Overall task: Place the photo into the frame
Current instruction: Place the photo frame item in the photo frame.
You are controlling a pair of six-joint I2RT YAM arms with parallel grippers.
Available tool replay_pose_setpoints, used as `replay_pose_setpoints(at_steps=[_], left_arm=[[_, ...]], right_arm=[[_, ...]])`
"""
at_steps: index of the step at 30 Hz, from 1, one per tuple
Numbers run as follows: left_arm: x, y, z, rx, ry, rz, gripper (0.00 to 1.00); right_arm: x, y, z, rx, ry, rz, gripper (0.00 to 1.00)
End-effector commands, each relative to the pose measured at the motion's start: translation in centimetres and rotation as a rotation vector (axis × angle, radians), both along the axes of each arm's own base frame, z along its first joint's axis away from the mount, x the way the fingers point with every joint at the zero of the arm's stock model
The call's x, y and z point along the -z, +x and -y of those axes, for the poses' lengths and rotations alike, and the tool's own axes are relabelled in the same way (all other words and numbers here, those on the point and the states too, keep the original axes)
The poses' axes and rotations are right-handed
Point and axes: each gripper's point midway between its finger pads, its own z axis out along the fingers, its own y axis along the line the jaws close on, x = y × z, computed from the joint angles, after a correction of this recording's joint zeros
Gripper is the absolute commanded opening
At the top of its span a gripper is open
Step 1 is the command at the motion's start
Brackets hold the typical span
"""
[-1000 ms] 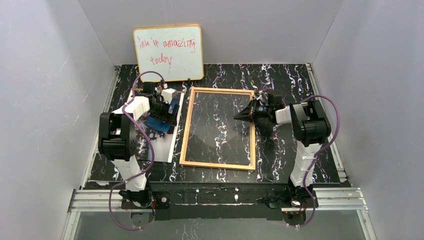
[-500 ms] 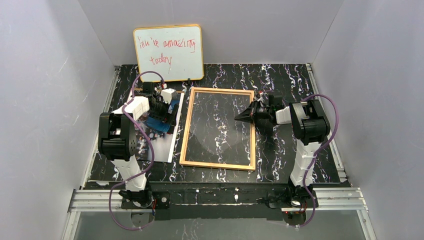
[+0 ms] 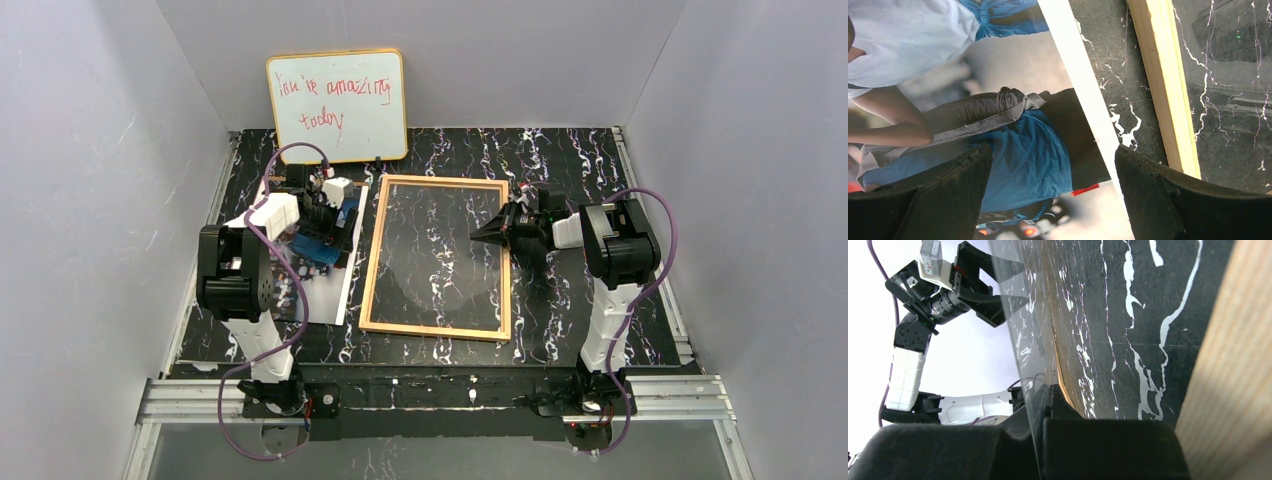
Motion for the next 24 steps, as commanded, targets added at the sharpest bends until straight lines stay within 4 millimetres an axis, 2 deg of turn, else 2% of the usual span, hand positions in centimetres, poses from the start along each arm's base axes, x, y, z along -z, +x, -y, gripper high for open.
replay_pose_setpoints(at_steps=[1, 10, 16, 24], left_arm=[[-0.2, -0.8, 0.5, 0.023, 0.000, -0.002, 0.91], [0.4, -1.1, 0.9, 0.039, 0.011, -0.013, 0.91], [0.4, -1.2, 1.9, 0.065, 0.027, -0.003, 0.91], [1.3, -0.8, 2.6, 0.081, 0.056, -0.003, 0.91]], right_arm=[[-0.8, 1.0, 0.0, 0.009, 0.012, 0.055, 0.01], [-1.2, 1.5, 0.1, 0.029, 0.019, 0.072, 0.01], [-1.2, 1.7, 0.1, 0.030, 0.030, 0.067, 0.01], [-0.4, 1.0, 0.2, 0.014, 0.025, 0.040, 0.01]])
